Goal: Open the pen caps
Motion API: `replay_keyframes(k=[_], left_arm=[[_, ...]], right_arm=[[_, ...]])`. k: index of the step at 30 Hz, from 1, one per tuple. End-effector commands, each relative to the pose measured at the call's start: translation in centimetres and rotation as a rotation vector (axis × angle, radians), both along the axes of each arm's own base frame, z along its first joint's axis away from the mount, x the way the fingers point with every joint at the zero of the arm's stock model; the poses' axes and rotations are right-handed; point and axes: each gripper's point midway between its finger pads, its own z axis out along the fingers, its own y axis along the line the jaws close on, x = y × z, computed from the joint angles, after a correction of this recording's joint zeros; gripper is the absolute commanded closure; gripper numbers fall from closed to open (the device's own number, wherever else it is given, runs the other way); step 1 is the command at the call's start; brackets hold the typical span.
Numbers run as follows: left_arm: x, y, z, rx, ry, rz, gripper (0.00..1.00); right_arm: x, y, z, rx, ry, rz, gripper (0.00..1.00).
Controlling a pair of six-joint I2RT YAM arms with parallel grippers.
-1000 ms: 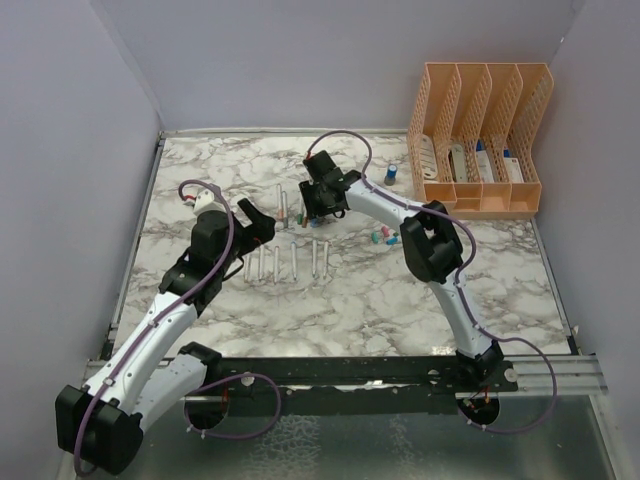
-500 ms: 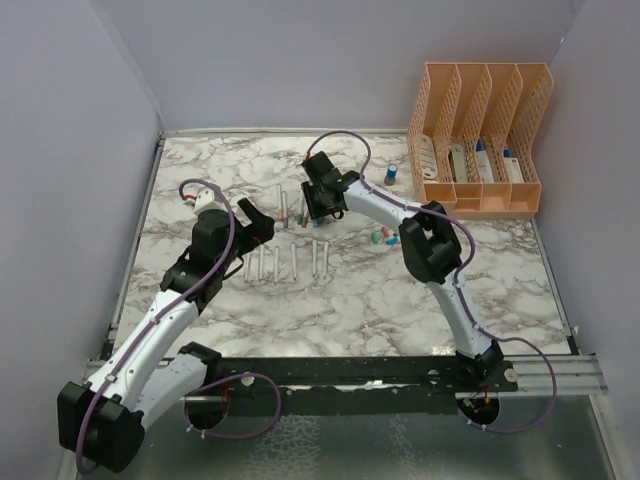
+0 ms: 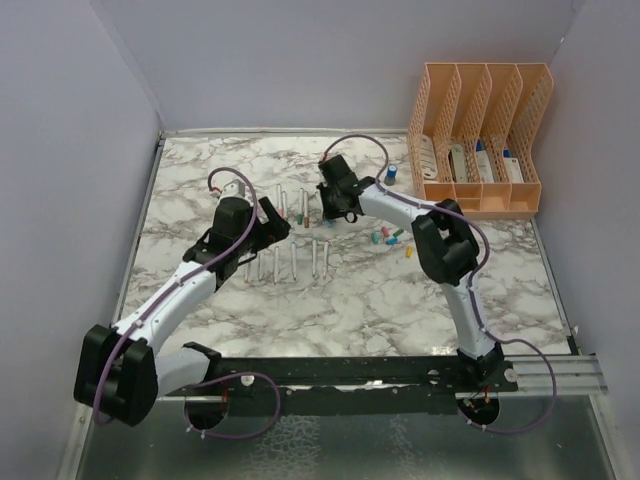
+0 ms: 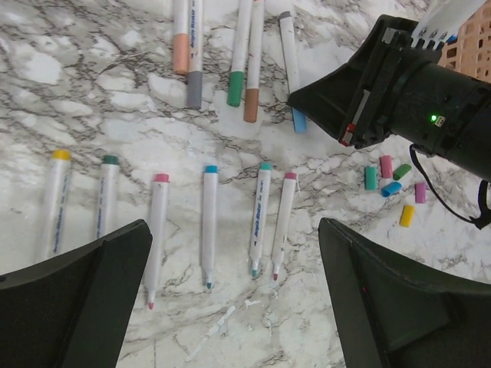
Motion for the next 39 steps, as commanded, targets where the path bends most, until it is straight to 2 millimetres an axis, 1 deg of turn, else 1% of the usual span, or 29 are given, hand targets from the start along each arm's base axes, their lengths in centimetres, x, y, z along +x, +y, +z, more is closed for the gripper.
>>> replay_keyframes(k=[1,3,5,10,13,15,20,24,30,34,39], left_arm=[[2.2,-3.2,1.6,-0.111,-0.033,-0.089,0.08],[2.9,-4.3,1.4,-0.139,-0.020,-0.114,0.08],[3.7,-5.4,1.5,-0.163,-0.013,-0.136,0.09],[5.7,-8.1,1.7,-0.221,-0.012,-0.175,0.10],[6.7,-9.7,1.5,-0.238,0.002,-0.200,0.11],[7.1,-10.7,1.3,-0.249,0.005,-0.216,0.12],[7.6,-12.7,0.7,-0.255,0.018,-0.247,0.15],[7.6,-13.6,0.2,-0.254,0.025,-0.256,0.17],[7.6,-14.4,0.2,-0.257,0.017,-0.259,0.22],[7.8,-14.1,0.6,-0.243,-0.002,-0.233,0.25],[7.9,-13.9,0.8,-0.239,-0.021,-0.205,0.31]], right_arm=[[-2.6,-5.1,-3.7,-0.009,0.129,-0.044,0.99],[-2.4,-5.8,-2.3,0.033,0.085,-0.046,0.99],[-2.3,-6.0,-0.7,0.059,0.025,-0.017,0.99],[-3.3,-5.8,3.0,0.133,-0.069,0.042,0.99],[-4.5,-5.0,5.1,0.213,-0.102,0.096,0.99],[-5.6,-4.1,6.5,0.281,-0.111,0.156,0.99],[-7.7,-2.8,9.4,0.407,-0.123,0.235,0.99],[-8.7,-2.4,10.8,0.456,-0.128,0.266,0.99],[-9.5,-1.7,12.3,0.521,-0.101,0.274,0.99],[-10.2,-1.1,12.6,0.577,-0.031,0.247,0.99],[-10.5,-0.7,13.0,0.636,0.009,0.208,0.99]])
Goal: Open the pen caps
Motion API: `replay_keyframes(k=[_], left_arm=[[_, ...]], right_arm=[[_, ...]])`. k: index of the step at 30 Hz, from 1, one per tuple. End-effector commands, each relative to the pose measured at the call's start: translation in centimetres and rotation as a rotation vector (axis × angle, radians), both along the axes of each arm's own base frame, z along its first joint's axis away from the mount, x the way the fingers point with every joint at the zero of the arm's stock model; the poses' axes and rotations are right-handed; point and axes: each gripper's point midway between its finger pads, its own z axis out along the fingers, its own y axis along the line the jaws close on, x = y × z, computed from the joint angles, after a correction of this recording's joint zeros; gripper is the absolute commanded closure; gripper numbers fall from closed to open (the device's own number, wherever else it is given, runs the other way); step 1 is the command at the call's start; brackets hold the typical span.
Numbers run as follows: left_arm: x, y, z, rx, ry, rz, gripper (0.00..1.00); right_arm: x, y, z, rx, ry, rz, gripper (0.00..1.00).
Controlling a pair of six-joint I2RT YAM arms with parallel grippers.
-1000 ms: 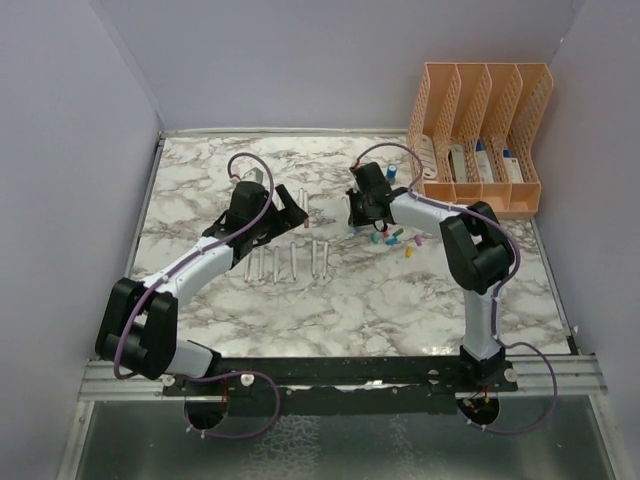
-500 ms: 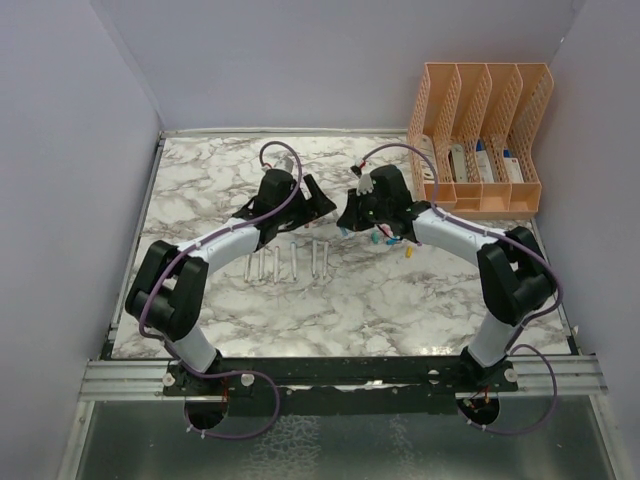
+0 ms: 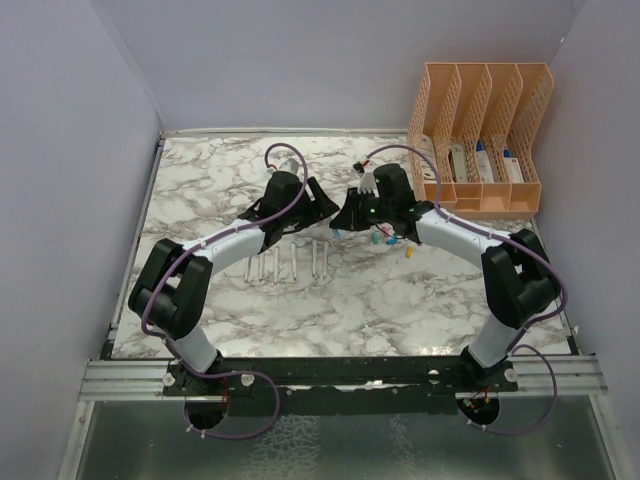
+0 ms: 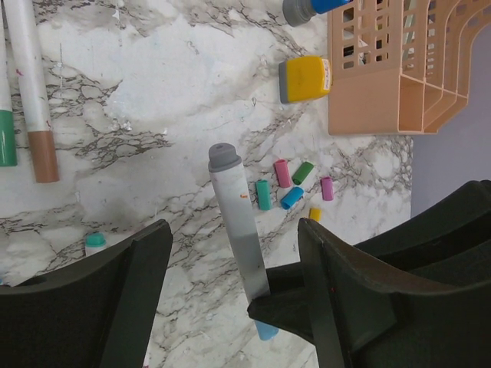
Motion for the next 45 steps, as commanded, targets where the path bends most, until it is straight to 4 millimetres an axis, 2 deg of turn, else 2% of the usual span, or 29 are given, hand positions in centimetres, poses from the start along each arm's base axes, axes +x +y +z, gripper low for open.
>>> replay_keyframes(k=[1,13,23,28,31,33,34,37,39,41,45], left_arm=[[1.1,-0.2,2.2,-0.023,-0.070,0.043,0.33],[1.0,-0.5,2.3,-0.056,-0.083,0.070,0.59],[0.5,-0.7,1.9,-0.069,-0.071,0.061,0.65],[0.4,-0.6,1.9,-0.071,-0.072,0.063,0.80],[0.4,-0.8,2.0,-0.076,-0.073,0.059,0.98],[0.4,-0.9,2.0,-0.084,-0.072,0.055,1.00],[0.4,-1.0,2.0,-0.088,-0.071,0.053,1.00],[0.5,-1.1,2.2,-0.091,-0.074,0.050,1.00],[0.6,-1.1,2.3,-0.090,-0.077,0.053,1.00],[0.8,-1.1,2.6,-0.089,-0.083,0.055,1.00],[1.1,-1.3,3.0,-0.092,-0.092,0.054,1.00]], right_arm=[[-0.6,1.3,2.5,0.113,0.031,-0.001,0.99],[-1.2,1.8,3.0,0.221,0.127,-0.058,0.99],[-1.3,2.0,4.0,0.281,0.124,-0.068,0.99],[-1.4,2.2,4.2,0.291,0.123,-0.055,0.99],[-1.5,2.3,4.4,0.301,0.118,-0.041,0.99],[-1.6,2.4,4.3,0.300,0.116,-0.031,0.99],[-1.7,2.4,4.3,0.295,0.116,-0.021,0.97],[-1.8,2.5,3.8,0.259,0.121,0.005,0.70],[-1.9,2.3,3.4,0.239,0.125,0.007,0.57],[-1.9,2.2,2.8,0.217,0.132,0.006,0.51],[-2.3,2.0,1.7,0.196,0.152,0.012,0.51]])
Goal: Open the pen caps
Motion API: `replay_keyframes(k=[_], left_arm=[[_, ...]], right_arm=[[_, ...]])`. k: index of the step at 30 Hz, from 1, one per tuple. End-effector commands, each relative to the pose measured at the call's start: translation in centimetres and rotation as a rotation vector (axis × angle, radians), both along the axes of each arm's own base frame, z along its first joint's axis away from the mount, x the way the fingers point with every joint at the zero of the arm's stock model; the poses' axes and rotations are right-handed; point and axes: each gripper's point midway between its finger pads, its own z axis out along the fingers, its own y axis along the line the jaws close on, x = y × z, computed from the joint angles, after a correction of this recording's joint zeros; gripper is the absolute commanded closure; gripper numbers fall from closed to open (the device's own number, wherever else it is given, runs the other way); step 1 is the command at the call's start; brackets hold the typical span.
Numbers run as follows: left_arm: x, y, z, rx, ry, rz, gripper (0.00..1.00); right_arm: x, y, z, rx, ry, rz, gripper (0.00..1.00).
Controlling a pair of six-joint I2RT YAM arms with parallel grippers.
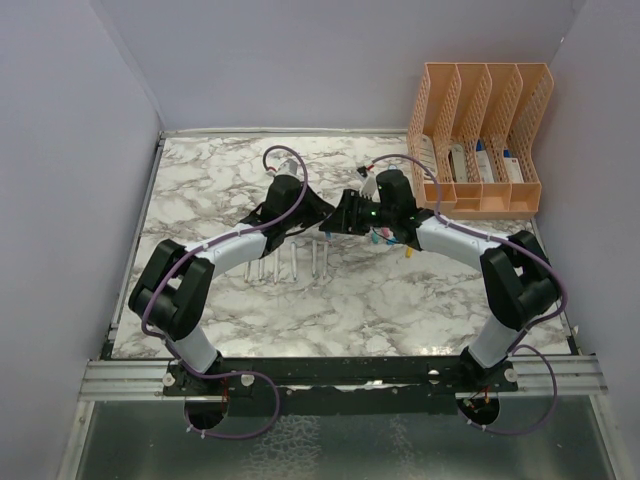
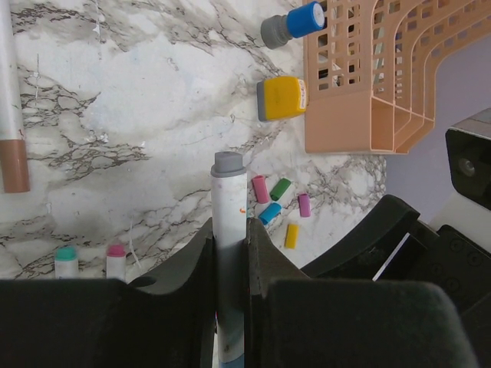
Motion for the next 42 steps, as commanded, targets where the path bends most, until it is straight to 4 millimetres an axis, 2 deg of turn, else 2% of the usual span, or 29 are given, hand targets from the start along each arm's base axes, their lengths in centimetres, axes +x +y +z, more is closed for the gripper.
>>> replay_keyframes(k=[1,8,19,25,27,30,35,39,42], left_arm=[[0.7,-0.5,2.3,-0.024,-0.056,-0.003,1.00],[0.8,-0.6,2.4,-0.028,-0.058,-0.002,1.00],[0.9,-0.7,2.4,-0.035,-0.056,-0.003,1.00],[1.0,-0.8,2.3,-0.033,-0.056,0.002,1.00],[1.1,-0.8,2.3,-0.031,-0.057,0.005,1.00],[1.6,-0.6,2.2,-0.021,-0.064,0.027,1.00],[4.5,-0.2,2.9,0.063,-0.109,0.079,1.00],[8.2,-0.2,4.9,0.083,-0.162,0.106,1.00],[10.5,0.4,5.7,0.103,-0.181,0.135,1.00]], right_arm=[[-0.6,0.2,0.2,-0.010,-0.013,0.044,0.52],[-0.7,0.2,-0.2,-0.015,-0.010,0.056,0.65],[-0.5,0.6,-0.4,-0.008,-0.006,0.070,0.75],[-0.5,0.7,-0.4,-0.007,-0.008,0.073,0.89],[-0.6,0.7,-0.4,-0.007,-0.006,0.078,0.97],[-0.7,0.7,-0.2,-0.005,-0.009,0.084,0.99],[-1.5,0.7,-0.1,-0.021,-0.007,0.118,0.99],[-3.2,0.3,-0.6,-0.046,0.011,0.148,0.99],[-4.7,-0.4,-1.1,-0.059,0.041,0.159,0.99]])
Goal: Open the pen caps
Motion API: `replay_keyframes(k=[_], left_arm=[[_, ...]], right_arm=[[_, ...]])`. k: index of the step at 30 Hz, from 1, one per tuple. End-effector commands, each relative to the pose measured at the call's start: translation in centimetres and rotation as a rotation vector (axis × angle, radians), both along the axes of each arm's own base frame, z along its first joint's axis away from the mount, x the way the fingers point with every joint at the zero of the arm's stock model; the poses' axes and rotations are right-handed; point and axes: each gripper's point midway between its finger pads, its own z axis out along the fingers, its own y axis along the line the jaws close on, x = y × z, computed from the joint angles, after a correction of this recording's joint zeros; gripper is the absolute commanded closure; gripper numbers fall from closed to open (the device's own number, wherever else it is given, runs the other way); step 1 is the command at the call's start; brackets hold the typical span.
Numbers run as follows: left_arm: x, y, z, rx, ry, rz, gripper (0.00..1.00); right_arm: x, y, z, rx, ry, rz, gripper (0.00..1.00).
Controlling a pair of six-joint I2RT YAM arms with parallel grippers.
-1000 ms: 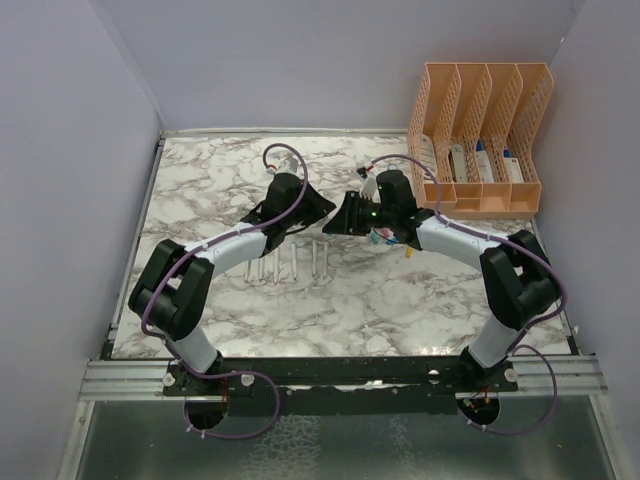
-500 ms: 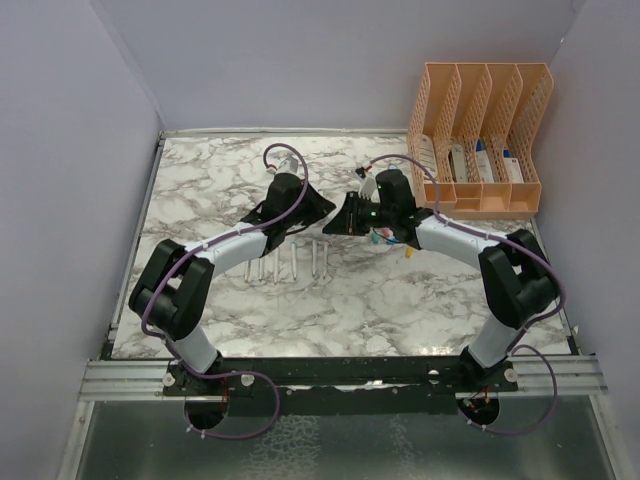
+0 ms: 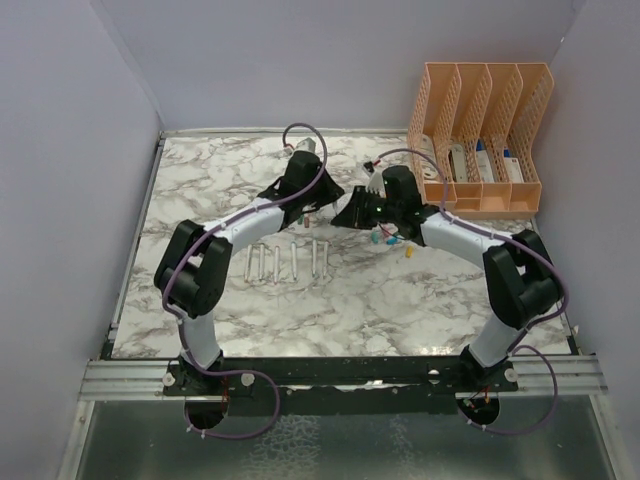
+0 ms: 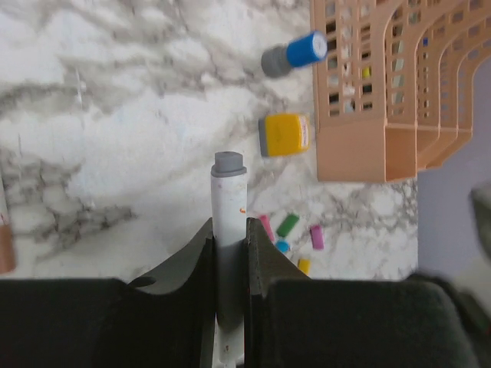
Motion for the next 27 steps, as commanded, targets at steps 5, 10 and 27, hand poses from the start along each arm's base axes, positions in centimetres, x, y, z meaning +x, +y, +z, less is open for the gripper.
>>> replay_keyframes(k=[5,10,27], left_arm=[[8.1,3.4,5.1,0.002,-0.193,0.168,1.00],[6.7,3.8,5.0,0.014,-0.174,0.123,1.00],[-6.1,3.9,-0.4,0.120,0.053,-0.185,1.00]], right_arm=[[-8.4,-0.4,-1.0,-0.033,0.131,0.179,0.99],[-6.2,-3.1,-1.4,-0.180,0.059,0.022,0.99],[4.5,-13.1,-6.7,-0.688,-0.020,-0.270,0.99]])
